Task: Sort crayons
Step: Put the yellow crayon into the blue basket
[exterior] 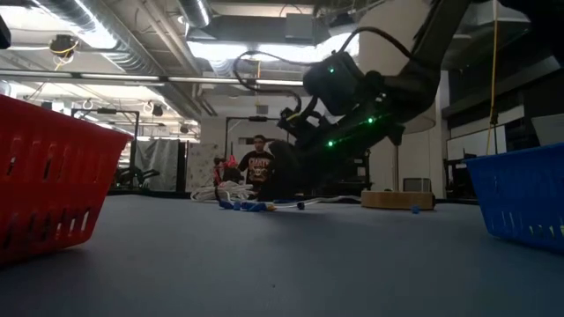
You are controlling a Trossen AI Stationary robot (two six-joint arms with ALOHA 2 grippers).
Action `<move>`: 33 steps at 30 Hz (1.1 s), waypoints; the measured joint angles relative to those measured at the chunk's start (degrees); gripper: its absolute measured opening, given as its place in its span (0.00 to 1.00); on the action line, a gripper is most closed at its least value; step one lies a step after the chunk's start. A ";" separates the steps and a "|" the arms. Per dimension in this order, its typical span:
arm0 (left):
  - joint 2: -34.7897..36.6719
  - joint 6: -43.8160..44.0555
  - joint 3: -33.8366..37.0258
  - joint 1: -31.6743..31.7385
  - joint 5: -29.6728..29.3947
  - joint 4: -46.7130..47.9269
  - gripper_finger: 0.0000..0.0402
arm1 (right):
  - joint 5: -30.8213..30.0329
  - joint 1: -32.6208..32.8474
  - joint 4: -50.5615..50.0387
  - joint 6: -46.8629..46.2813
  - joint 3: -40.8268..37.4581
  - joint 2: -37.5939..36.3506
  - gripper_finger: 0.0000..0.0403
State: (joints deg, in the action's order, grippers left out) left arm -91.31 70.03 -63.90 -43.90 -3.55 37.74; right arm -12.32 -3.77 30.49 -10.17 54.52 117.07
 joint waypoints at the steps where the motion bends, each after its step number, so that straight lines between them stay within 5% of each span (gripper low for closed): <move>1: 0.00 0.00 0.00 0.00 0.02 0.00 0.30 | -0.08 0.00 -0.05 0.00 0.12 0.36 0.35; 14: 0.00 -0.01 0.00 -0.02 -0.74 -0.07 0.31 | 0.99 0.48 -2.61 -0.03 1.68 2.78 0.35; 21: 0.00 -0.08 -0.01 -0.02 -6.02 -0.05 0.32 | 0.79 1.07 -4.09 0.00 1.73 2.76 0.34; 33: 0.00 -0.37 0.00 0.80 -20.95 -0.04 0.32 | 1.51 1.18 -4.17 0.38 1.73 2.76 0.08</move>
State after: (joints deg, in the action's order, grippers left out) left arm -91.31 69.66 -63.90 -43.10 -24.51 37.69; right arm -10.81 -2.59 26.32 -9.80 56.26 119.83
